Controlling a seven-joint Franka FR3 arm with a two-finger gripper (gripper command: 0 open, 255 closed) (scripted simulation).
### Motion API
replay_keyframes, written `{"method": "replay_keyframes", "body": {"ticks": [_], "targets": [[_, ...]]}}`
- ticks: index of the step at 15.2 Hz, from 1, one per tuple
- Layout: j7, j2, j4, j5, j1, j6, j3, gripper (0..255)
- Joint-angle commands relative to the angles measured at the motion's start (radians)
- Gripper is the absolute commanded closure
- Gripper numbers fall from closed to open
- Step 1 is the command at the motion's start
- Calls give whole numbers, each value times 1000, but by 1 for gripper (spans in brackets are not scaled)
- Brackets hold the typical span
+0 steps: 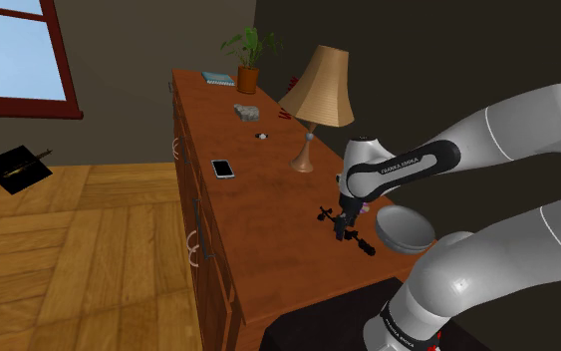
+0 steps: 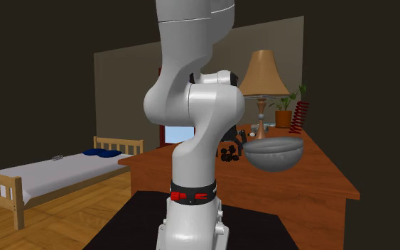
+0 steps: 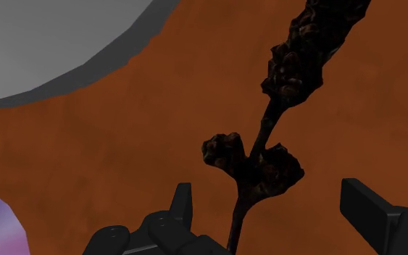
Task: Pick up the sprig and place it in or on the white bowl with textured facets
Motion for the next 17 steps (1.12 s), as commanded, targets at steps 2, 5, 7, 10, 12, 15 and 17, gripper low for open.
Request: {"method": "replay_keyframes", "body": {"ticks": [2,5,7,10,12,15,17], "targets": [[0,0,0,0,0,0,0,255],[-1,0,1,0,0,-1,0,255],[0,0,0,0,0,0,0,255],[0,0,0,0,-1,0,1,255],[-4,-29,10,5,0,-39,5,255],[-9,-69,28,12,1,-97,11,255],[-12,-94,41,16,1,-135,15,255]]}}
